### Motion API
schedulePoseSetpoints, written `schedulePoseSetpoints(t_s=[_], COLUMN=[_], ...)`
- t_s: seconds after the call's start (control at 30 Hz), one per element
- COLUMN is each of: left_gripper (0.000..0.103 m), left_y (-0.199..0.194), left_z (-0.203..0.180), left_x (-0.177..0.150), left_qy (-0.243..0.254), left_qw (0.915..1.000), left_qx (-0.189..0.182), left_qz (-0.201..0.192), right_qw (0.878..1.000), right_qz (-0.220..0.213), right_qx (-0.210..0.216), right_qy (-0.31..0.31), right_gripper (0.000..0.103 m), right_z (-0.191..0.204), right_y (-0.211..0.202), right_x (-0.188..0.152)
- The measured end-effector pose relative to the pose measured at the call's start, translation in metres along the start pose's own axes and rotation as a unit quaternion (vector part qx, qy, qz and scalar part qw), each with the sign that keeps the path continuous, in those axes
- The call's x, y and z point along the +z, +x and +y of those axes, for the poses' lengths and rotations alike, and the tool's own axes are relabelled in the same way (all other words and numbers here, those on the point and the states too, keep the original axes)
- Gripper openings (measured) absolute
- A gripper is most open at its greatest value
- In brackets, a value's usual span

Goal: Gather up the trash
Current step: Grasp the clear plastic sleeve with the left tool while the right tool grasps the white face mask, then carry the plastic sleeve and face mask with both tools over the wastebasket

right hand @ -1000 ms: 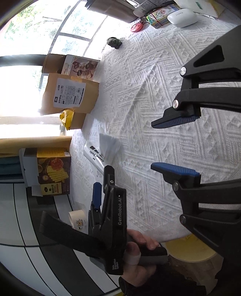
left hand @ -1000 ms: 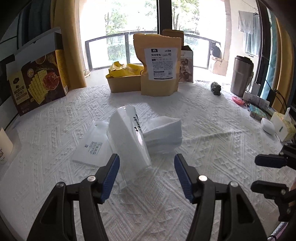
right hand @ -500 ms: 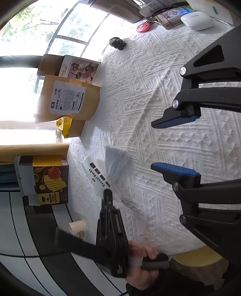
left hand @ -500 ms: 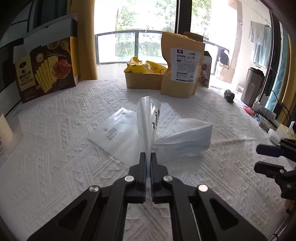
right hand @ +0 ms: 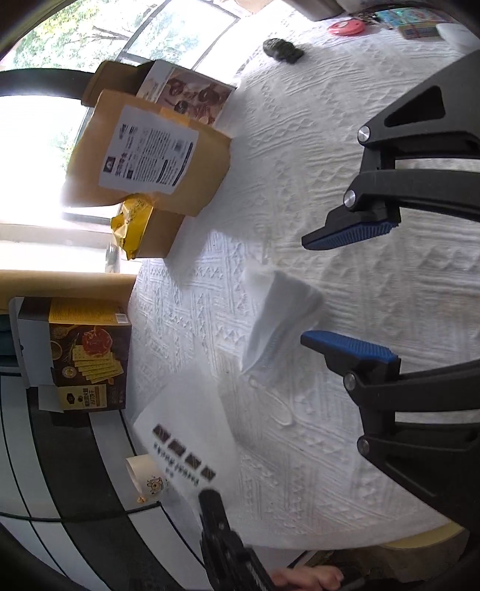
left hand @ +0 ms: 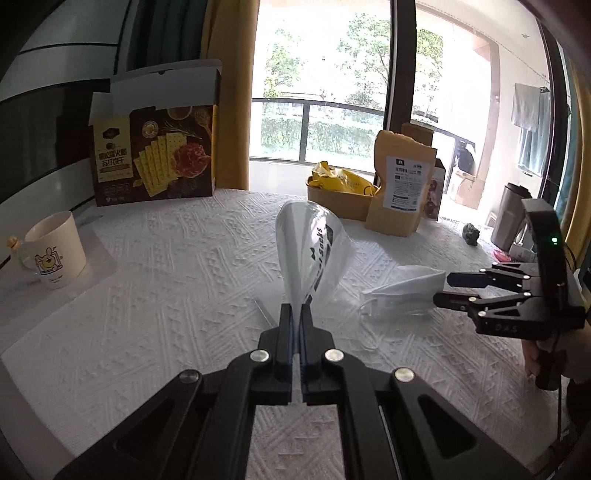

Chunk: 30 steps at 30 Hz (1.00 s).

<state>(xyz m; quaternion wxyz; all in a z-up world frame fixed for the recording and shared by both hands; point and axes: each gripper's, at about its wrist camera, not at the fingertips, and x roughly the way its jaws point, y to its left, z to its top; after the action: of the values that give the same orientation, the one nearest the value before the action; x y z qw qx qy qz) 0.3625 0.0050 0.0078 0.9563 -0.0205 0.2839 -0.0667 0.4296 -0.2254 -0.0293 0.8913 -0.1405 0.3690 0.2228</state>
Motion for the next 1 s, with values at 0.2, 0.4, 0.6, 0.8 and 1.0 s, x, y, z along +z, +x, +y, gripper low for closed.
schedulePoseSetpoints(t_s=[0.2, 0.4, 0.6, 0.8, 1.0], left_gripper=[0.002, 0.001, 0.001, 0.001, 0.001], left_y=[-0.019, -0.039, -0.059, -0.074, -0.096], left_z=[0.007, 0.006, -0.004, -0.008, -0.020], left_x=[-0.006, -0.007, -0.012, -0.017, -0.021], left_qy=[0.002, 0.002, 0.017, 0.014, 0.024], left_qw=[1.0000, 0.9998, 0.9994, 0.9993, 0.9989], left_qx=[0.005, 0.003, 0.003, -0.002, -0.015], left_qz=[-0.008, -0.020, -0.031, -0.033, -0.036], right_qw=[1.000, 1.000, 0.999, 0.999, 0.999], right_qz=[0.014, 0.001, -0.012, -0.020, -0.034], right_qx=[0.016, 0.003, -0.005, -0.008, -0.011], right_qy=[0.019, -0.013, -0.032, -0.034, -0.033], right_gripper=[0.043, 0.014, 0.007, 0.006, 0.006], right_z=[-0.004, 0.009, 0.021, 0.027, 0.034], right_y=[0.022, 0.014, -0.006, -0.031, -0.065], right_x=[0.009, 0.005, -0.004, -0.016, -0.026])
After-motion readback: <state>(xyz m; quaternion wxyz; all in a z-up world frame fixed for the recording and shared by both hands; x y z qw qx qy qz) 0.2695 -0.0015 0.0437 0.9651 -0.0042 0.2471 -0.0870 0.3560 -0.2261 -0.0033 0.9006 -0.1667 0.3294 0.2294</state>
